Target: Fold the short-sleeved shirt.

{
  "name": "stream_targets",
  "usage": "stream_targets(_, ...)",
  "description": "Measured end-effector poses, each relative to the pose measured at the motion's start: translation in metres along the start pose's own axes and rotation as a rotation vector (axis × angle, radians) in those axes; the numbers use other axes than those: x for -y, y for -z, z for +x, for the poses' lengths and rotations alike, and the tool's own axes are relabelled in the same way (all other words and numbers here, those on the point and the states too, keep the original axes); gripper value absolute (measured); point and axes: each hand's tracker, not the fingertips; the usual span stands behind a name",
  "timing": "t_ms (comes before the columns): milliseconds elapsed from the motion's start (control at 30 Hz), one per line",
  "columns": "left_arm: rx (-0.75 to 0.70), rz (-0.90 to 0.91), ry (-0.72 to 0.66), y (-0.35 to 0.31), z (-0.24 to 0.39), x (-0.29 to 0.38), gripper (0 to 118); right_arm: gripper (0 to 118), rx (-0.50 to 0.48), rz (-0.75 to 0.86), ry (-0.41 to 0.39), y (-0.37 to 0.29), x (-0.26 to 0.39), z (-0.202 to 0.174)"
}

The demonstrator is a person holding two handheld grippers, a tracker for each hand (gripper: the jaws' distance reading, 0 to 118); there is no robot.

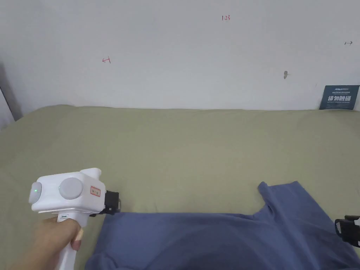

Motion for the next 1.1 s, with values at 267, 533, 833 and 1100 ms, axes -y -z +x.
stream_targets(267,-0.006,-0.134,0.002,0.046,0.000,0.013,69,7,0.002,-0.016,-0.003,0.037,-0.041,0.035)
stream_targets(533,0.001,-0.048,0.040,0.036,0.005,0.022,6,109,0.011,-0.336,0.090,0.142,-0.062,0.067)
stream_targets(833,-0.003,-0.063,0.069,0.035,0.010,0.017,6,69,0.078,-0.445,0.019,0.171,-0.059,0.050)
stream_targets(1100,0.028,-0.004,0.057,0.008,0.008,0.016,6,0,0.026,-0.295,-0.098,0.117,-0.067,0.026)
